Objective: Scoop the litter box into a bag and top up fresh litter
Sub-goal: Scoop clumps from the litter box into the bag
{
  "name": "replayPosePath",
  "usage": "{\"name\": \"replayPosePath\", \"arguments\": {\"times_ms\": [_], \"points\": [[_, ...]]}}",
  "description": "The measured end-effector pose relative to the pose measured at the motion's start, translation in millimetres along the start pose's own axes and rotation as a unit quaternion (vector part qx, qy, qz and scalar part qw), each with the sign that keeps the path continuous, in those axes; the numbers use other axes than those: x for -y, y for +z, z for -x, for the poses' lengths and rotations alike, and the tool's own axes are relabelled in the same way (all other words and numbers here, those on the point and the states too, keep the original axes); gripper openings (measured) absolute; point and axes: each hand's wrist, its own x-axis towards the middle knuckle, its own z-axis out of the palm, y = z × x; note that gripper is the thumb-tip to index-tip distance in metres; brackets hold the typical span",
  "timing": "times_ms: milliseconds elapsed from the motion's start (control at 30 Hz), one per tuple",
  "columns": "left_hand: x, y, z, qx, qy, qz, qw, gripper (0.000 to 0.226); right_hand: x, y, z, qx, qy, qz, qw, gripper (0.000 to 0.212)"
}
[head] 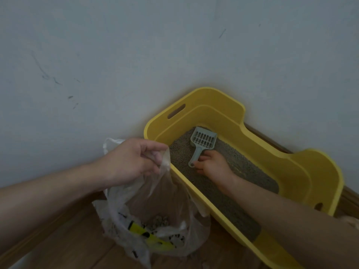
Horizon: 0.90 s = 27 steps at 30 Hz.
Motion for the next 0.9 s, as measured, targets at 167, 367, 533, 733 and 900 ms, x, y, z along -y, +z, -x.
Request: {"name": "replayPosePath", "arguments": {"times_ms": [167,367,533,733,900], "points": [[1.5,-3.5,1.4,0.0,-0.003,-0.016,1.0,0.053,0.3,-4.1,4.2,0.007,-0.011,0.012,1.0,0.082],[1.1,-4.6,6.2,-0.009,-0.006,-0.03,1.0,0.053,6.6,-12.0,19.4,0.012,-0.036,0.014,0.999,0.081],[1.1,-5.1,20.1,-0.013,-0.013,-0.054,0.998,0.053,17.0,-20.0,41.8,0.02,-0.066,0.021,0.997,0.079],[-2.4,-9.9,47.2,-0.027,-0.016,-0.095,0.995,0.053,31.3,-22.3,75.0,0.026,-0.125,0.094,0.987,0.08],[-2.9,-8.9,80.7,-0.038,-0.008,-0.121,0.992,0.054,46.9,-14.3,106.1,0.044,-0.182,0.15,0.971,0.074]]}}
